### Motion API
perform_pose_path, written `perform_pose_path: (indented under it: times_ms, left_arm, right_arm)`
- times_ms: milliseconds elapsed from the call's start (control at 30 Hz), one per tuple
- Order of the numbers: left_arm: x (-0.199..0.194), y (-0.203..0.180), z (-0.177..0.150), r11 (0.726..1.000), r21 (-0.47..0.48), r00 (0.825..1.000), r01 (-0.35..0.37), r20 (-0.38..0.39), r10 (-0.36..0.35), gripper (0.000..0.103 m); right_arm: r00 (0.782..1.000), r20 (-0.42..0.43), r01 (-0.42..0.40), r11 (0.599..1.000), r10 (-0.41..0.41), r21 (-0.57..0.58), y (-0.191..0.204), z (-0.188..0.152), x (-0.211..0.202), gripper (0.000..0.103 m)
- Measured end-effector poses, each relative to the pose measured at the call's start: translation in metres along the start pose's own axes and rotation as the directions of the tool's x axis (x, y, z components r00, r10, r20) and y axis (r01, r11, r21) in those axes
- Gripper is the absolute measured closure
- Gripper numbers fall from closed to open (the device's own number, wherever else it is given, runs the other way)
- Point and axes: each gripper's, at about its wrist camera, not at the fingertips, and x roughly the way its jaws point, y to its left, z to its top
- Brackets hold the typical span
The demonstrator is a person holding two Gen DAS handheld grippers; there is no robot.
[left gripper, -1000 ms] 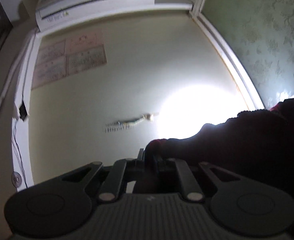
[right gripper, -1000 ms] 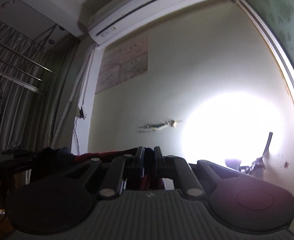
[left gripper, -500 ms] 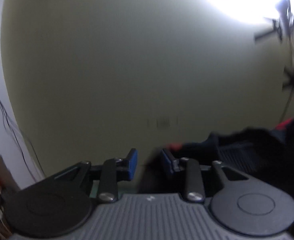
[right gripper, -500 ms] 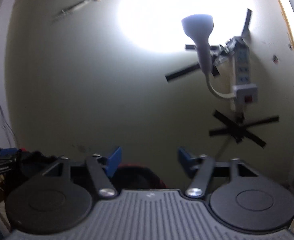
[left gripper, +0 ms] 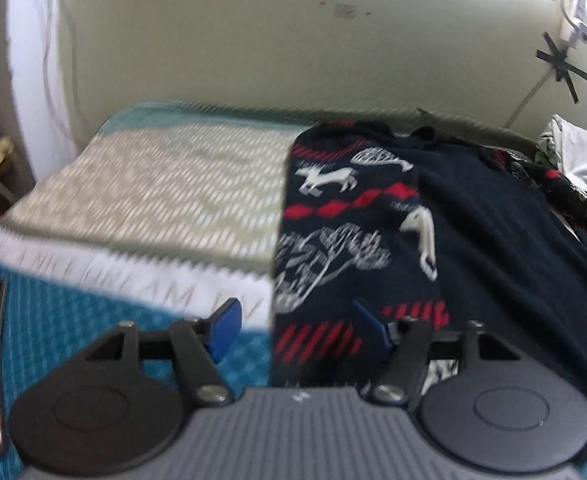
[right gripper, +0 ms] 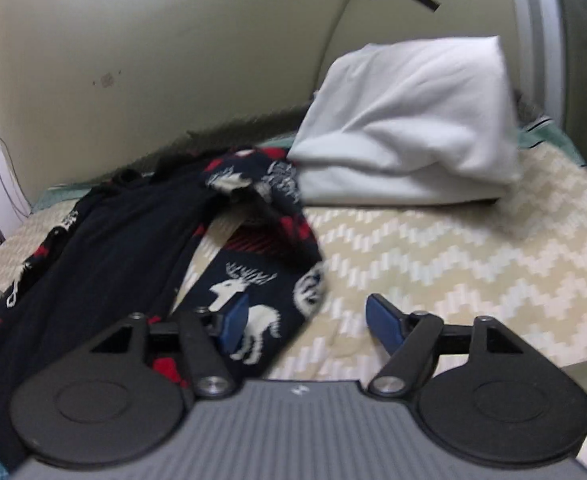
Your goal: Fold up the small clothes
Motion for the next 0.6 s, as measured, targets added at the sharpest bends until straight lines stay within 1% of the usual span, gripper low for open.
perform_pose_path:
  times_ms: [33, 67, 100, 133, 167, 200, 233, 267, 300, 333, 367, 400, 433, 467, 500, 533, 567, 600]
  left_arm:
    - [-0.001, 0.005, -0.001, 1.0, -0.023, 1.0, -0.001, -0.009, 0.001, 0.035]
    - [0.0, 0.01, -0.001, 0.999, -0.045, 1.0, -0.011, -0.025, 0.01, 0.028]
    - [0.0, 0.014, -0.004, 0.998, -0.062, 0.999, -0.029, -0.04, 0.026, 0.028]
    - [-0.001, 0.016, 0.0, 0.997, -0.067, 0.998, -0.042, -0.047, 0.039, 0.028]
    - [0.001, 0.018, -0.001, 0.997, -0.065, 0.998, -0.048, -0.049, 0.045, 0.028]
    - [-0.003, 0.019, -0.002, 0.997, -0.064, 0.998, -0.052, -0.048, 0.049, 0.028]
    - [-0.007, 0.022, -0.002, 0.997, -0.062, 0.998, -0.053, -0.048, 0.05, 0.028]
    - [-0.01, 0.024, -0.002, 0.997, -0.059, 0.997, -0.054, -0.048, 0.052, 0.028]
    - [-0.016, 0.025, -0.003, 0.997, -0.056, 0.997, -0.053, -0.05, 0.05, 0.028]
    - [-0.018, 0.027, -0.004, 0.997, -0.057, 0.997, -0.048, -0.059, 0.044, 0.028]
    - [-0.02, 0.028, -0.006, 0.997, -0.062, 0.997, -0.036, -0.074, 0.031, 0.028]
    - [-0.022, 0.028, -0.006, 0.997, -0.07, 0.996, -0.021, -0.091, 0.015, 0.028]
    - [-0.021, 0.028, -0.008, 0.997, -0.083, 0.994, -0.001, -0.111, -0.008, 0.028]
    - [-0.022, 0.028, -0.011, 0.996, -0.089, 0.994, 0.009, -0.111, -0.019, 0.028]
    - [-0.025, 0.025, -0.013, 0.997, -0.082, 0.994, 0.007, -0.108, -0.016, 0.029]
    - [-0.027, 0.022, -0.014, 0.997, -0.075, 0.994, 0.004, -0.105, -0.012, 0.04]
    - [-0.029, 0.021, -0.014, 0.997, -0.078, 0.995, 0.009, -0.099, -0.017, 0.07]
    - [-0.03, 0.021, -0.013, 0.995, -0.098, 0.994, 0.032, -0.099, -0.041, 0.09]
  right_arm:
    - [1.0, 0.002, -0.003, 1.0, 0.003, -0.022, 0.006, -0.001, 0.007, 0.036]
    - [1.0, 0.006, 0.012, 0.998, -0.012, -0.061, 0.013, -0.003, 0.012, 0.047]
    - [0.999, 0.022, 0.05, 0.992, -0.048, -0.113, 0.023, -0.003, 0.016, 0.076]
    - [0.996, 0.038, 0.082, 0.986, -0.077, -0.148, 0.028, -0.004, 0.018, 0.093]
    - [0.997, 0.041, 0.074, 0.986, -0.069, -0.15, 0.029, -0.002, 0.018, 0.099]
    - [0.995, 0.051, 0.089, 0.984, -0.082, -0.156, 0.029, 0.001, 0.016, 0.103]
    - [0.989, 0.093, 0.136, 0.972, -0.119, -0.192, 0.028, 0.004, 0.012, 0.103]
    - [0.967, 0.159, 0.231, 0.943, -0.197, -0.24, 0.027, 0.007, 0.003, 0.103]
    - [0.92, 0.243, 0.37, 0.885, -0.307, -0.282, 0.021, 0.01, -0.002, 0.103]
    - [0.861, 0.31, 0.489, 0.824, -0.404, -0.285, 0.009, 0.017, -0.005, 0.103]
    - [0.821, 0.327, 0.553, 0.797, -0.469, -0.245, -0.007, 0.026, -0.008, 0.103]
    - [0.789, 0.314, 0.596, 0.782, -0.529, -0.182, -0.024, 0.036, -0.013, 0.103]
    - [0.782, 0.298, 0.603, 0.786, -0.548, -0.138, -0.035, 0.042, -0.019, 0.102]
    - [0.796, 0.28, 0.581, 0.807, -0.536, -0.108, -0.041, 0.045, -0.025, 0.077]
    - [0.814, 0.278, 0.547, 0.834, -0.51, -0.072, -0.042, 0.046, -0.032, 0.045]
    - [0.83, 0.298, 0.501, 0.865, -0.471, -0.029, -0.039, 0.042, -0.041, 0.032]
    - [0.864, 0.311, 0.423, 0.906, -0.397, -0.021, -0.033, 0.038, -0.047, 0.023]
    - [0.898, 0.305, 0.343, 0.939, -0.317, -0.032, -0.025, 0.033, -0.051, 0.025]
